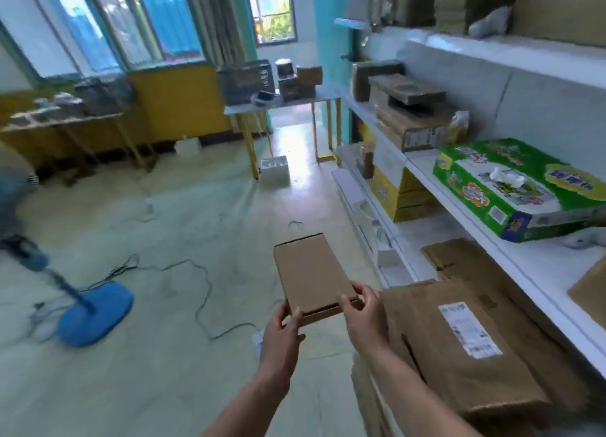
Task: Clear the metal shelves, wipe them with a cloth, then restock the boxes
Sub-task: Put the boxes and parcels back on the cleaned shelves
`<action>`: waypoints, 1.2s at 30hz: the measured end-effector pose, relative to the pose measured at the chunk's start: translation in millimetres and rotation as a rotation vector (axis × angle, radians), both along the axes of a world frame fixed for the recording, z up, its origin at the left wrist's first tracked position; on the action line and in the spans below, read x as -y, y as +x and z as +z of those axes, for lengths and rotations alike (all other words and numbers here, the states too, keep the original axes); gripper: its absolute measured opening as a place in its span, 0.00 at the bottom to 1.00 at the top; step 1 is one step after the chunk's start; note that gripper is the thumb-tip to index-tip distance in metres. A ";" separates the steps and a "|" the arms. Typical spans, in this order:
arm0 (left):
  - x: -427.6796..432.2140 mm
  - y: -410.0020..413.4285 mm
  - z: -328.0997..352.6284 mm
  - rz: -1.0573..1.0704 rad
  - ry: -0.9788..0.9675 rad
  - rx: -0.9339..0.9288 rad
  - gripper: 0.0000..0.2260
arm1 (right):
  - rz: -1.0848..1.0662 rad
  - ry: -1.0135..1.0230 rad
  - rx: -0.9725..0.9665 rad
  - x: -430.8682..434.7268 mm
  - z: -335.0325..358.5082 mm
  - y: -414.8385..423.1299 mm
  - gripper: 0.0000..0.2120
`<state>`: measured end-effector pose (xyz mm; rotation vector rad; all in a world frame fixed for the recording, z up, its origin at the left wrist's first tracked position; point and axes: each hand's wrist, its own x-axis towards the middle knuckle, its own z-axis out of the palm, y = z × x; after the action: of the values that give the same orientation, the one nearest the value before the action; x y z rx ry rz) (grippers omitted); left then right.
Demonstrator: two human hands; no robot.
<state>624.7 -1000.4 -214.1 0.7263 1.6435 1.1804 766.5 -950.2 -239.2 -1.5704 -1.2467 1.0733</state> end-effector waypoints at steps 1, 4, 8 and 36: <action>14.0 -33.0 6.9 0.079 0.026 -0.034 0.12 | 0.072 0.004 -0.034 6.2 7.2 -34.4 0.13; 82.5 -136.4 25.3 0.346 0.063 -0.085 0.20 | 0.312 0.023 -0.118 53.2 29.1 -145.8 0.13; 206.4 -236.1 28.3 0.595 0.032 -0.087 0.23 | 0.569 0.015 -0.103 142.6 32.6 -260.9 0.19; 436.4 -580.0 -154.0 1.083 -0.380 -0.119 0.21 | 1.598 -0.147 0.554 313.3 -104.5 -732.2 0.11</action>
<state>44.6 -1436.9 -368.1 -0.4374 2.3594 1.4541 34.3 -1263.5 -343.7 -0.6982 -3.0319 1.6434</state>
